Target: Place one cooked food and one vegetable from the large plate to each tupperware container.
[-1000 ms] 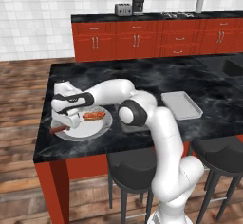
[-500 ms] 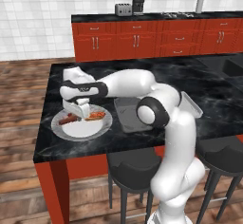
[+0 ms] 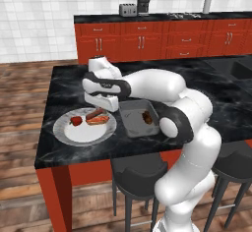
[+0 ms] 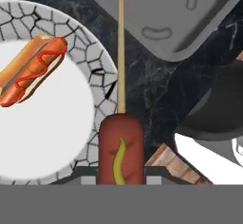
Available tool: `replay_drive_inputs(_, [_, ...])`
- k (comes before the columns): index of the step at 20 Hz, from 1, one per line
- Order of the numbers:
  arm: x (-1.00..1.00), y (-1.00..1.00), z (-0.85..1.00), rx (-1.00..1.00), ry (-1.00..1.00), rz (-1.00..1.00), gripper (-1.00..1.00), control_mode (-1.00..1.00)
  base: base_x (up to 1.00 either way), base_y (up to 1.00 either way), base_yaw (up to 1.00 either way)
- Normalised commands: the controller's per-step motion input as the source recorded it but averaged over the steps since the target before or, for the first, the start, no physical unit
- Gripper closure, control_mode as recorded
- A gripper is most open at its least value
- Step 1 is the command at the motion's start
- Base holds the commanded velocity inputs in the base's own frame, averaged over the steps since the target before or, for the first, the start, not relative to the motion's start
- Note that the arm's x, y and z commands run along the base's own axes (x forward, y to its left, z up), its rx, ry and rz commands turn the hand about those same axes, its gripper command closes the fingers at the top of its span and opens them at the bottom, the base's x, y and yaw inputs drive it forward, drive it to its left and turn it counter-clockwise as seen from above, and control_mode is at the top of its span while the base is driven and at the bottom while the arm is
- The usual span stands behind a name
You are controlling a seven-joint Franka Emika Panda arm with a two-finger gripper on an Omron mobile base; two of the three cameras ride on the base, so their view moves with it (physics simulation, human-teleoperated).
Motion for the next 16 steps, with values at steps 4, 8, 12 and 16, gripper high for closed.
replay_drive_inputs(4, [0.0,-0.62,0.21,0.0,0.0,0.3,1.0,-1.0,0.0,0.0,0.0])
replay_drive_inputs(8, [0.01,-0.58,0.0,0.0,0.0,0.36,1.0,-1.0,0.0,0.0,0.0])
replay_drive_inputs(12, [0.02,-0.66,-0.03,0.0,0.0,0.42,1.0,-1.0,0.0,0.0,0.0])
replay_drive_inputs(16, [0.31,-0.68,-0.02,0.06,0.0,0.32,1.0,-1.0,0.0,0.0,0.0])
